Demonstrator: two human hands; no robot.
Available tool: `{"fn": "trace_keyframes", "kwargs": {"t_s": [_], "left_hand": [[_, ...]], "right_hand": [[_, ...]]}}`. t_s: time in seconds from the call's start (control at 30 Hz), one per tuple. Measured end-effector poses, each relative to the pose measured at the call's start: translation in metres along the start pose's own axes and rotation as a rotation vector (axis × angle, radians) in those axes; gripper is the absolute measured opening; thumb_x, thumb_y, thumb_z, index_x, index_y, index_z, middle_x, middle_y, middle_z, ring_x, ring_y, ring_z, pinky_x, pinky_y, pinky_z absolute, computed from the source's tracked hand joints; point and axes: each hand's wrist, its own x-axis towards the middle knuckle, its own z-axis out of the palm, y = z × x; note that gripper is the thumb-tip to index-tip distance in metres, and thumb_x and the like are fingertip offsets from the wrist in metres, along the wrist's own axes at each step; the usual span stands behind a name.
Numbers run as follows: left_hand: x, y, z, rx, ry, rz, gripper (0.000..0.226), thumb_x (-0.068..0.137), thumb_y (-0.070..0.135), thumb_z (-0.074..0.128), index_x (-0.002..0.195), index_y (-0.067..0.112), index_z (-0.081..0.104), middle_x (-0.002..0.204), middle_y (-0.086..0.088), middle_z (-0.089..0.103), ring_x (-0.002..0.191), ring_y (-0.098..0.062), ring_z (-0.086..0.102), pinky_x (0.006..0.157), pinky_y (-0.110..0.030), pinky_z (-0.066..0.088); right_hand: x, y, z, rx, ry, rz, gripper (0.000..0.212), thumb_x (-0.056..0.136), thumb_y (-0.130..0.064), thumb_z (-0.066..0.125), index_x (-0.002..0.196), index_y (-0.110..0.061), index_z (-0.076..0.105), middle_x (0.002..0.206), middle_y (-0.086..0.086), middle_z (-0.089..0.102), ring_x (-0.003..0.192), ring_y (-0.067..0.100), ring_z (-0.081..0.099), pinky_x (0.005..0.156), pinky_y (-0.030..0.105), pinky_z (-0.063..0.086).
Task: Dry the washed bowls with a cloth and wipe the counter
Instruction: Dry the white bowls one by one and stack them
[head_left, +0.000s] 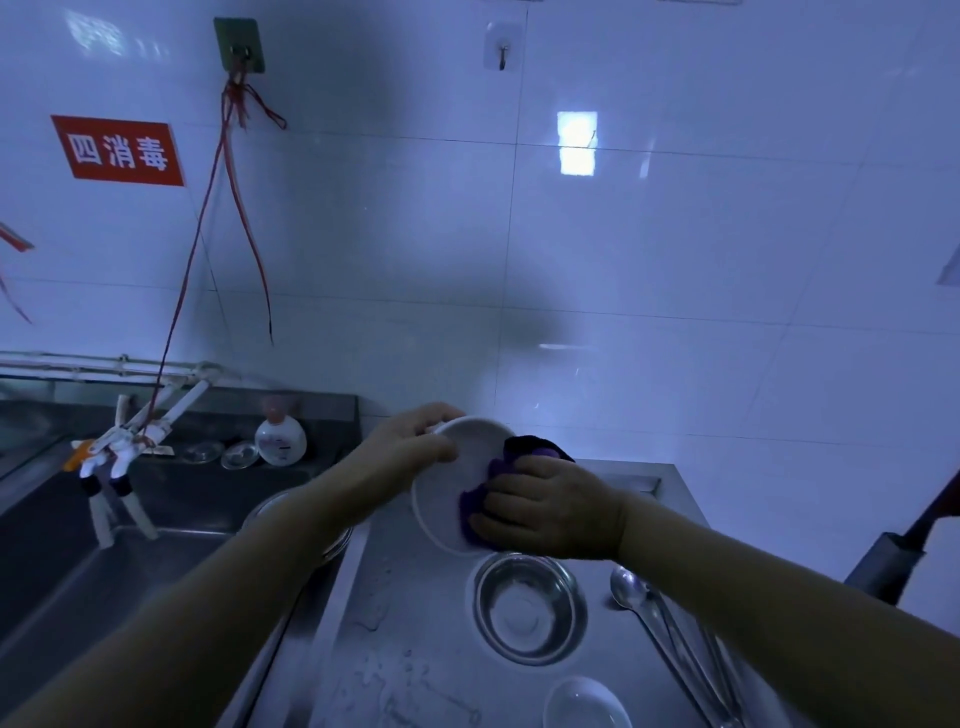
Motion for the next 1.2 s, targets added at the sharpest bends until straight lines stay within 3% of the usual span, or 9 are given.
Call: {"fn": "trace_keyframes", "kwargs": {"t_s": [0.13, 0.37, 0.47, 0.63, 0.7, 0.87, 1.0, 1.1, 1.2], "left_hand": [[-0.002, -0.008, 0.007, -0.191, 0.117, 0.01, 0.04, 0.069, 0.024, 0.061, 0.109, 0.024, 0.059, 0.103, -0.008, 0.064, 0.09, -0.023, 0.062, 0.07, -0.029, 0.053], [-0.004, -0.024, 0.054, -0.19, 0.521, 0.232, 0.029, 0.094, 0.009, 0.045, 0.113, 0.031, 0.046, 0.101, 0.01, 0.053, 0.081, 0.007, 0.055, 0.066, -0.01, 0.049], [-0.006, -0.022, 0.042, -0.142, 0.411, 0.227, 0.024, 0.086, 0.026, 0.043, 0.108, 0.031, 0.05, 0.098, 0.009, 0.055, 0.08, 0.001, 0.055, 0.064, -0.016, 0.05], [-0.005, -0.009, 0.018, -0.009, 0.107, 0.129, 0.036, 0.075, 0.023, 0.047, 0.109, 0.017, 0.058, 0.101, -0.013, 0.061, 0.091, -0.03, 0.057, 0.075, -0.039, 0.047], [-0.003, -0.006, 0.009, 0.023, -0.028, 0.04, 0.041, 0.072, 0.024, 0.051, 0.112, 0.021, 0.06, 0.105, -0.012, 0.064, 0.095, -0.03, 0.06, 0.079, -0.043, 0.051], [-0.003, -0.021, 0.034, -0.022, 0.305, 0.146, 0.045, 0.071, 0.025, 0.058, 0.113, 0.038, 0.053, 0.103, 0.01, 0.06, 0.092, -0.01, 0.06, 0.073, -0.025, 0.055], [-0.005, -0.033, 0.061, -0.121, 0.497, 0.253, 0.042, 0.084, 0.024, 0.046, 0.125, 0.029, 0.043, 0.108, 0.016, 0.054, 0.093, 0.006, 0.055, 0.071, -0.008, 0.047], [-0.006, -0.029, 0.052, -0.059, 0.442, 0.256, 0.037, 0.084, 0.026, 0.041, 0.121, 0.029, 0.047, 0.109, 0.011, 0.055, 0.093, 0.002, 0.055, 0.071, -0.009, 0.047], [-0.008, -0.018, 0.039, -0.036, 0.33, 0.229, 0.033, 0.08, 0.025, 0.043, 0.11, 0.032, 0.054, 0.103, 0.002, 0.06, 0.09, -0.01, 0.057, 0.073, -0.026, 0.05]], "right_hand": [[0.007, -0.003, 0.002, -0.069, 0.041, 0.213, 0.013, 0.092, -0.012, 0.059, 0.091, -0.011, 0.072, 0.081, 0.005, 0.068, 0.07, 0.022, 0.062, 0.068, 0.034, 0.05], [0.039, -0.045, 0.014, 0.001, 0.196, 0.674, 0.02, 0.092, -0.025, 0.063, 0.103, -0.01, 0.067, 0.085, 0.007, 0.072, 0.072, 0.019, 0.065, 0.067, 0.036, 0.053], [0.027, -0.046, 0.016, 0.046, 0.199, 0.582, 0.024, 0.088, -0.023, 0.065, 0.109, -0.011, 0.065, 0.089, 0.006, 0.073, 0.074, 0.018, 0.065, 0.069, 0.034, 0.053], [-0.009, -0.014, 0.006, -0.024, 0.038, 0.144, 0.01, 0.09, -0.014, 0.065, 0.096, -0.012, 0.073, 0.09, 0.003, 0.072, 0.08, 0.019, 0.066, 0.072, 0.032, 0.052], [-0.016, -0.009, 0.003, -0.025, -0.009, 0.078, 0.01, 0.091, -0.012, 0.062, 0.096, -0.013, 0.071, 0.089, 0.004, 0.07, 0.081, 0.02, 0.065, 0.075, 0.032, 0.05], [0.005, -0.023, 0.009, -0.071, 0.116, 0.406, 0.013, 0.093, -0.018, 0.06, 0.093, -0.011, 0.071, 0.081, 0.005, 0.069, 0.069, 0.021, 0.063, 0.063, 0.036, 0.05], [0.025, -0.048, 0.017, 0.004, 0.204, 0.672, 0.019, 0.091, -0.024, 0.062, 0.107, -0.013, 0.06, 0.085, 0.007, 0.071, 0.072, 0.021, 0.063, 0.067, 0.039, 0.052], [0.021, -0.058, 0.021, 0.056, 0.219, 0.659, 0.033, 0.085, -0.026, 0.067, 0.115, -0.014, 0.057, 0.092, 0.004, 0.072, 0.077, 0.018, 0.063, 0.072, 0.036, 0.052], [0.005, -0.046, 0.02, 0.025, 0.183, 0.466, 0.027, 0.086, -0.021, 0.069, 0.111, -0.013, 0.063, 0.092, 0.004, 0.072, 0.078, 0.018, 0.065, 0.069, 0.035, 0.052]]}}
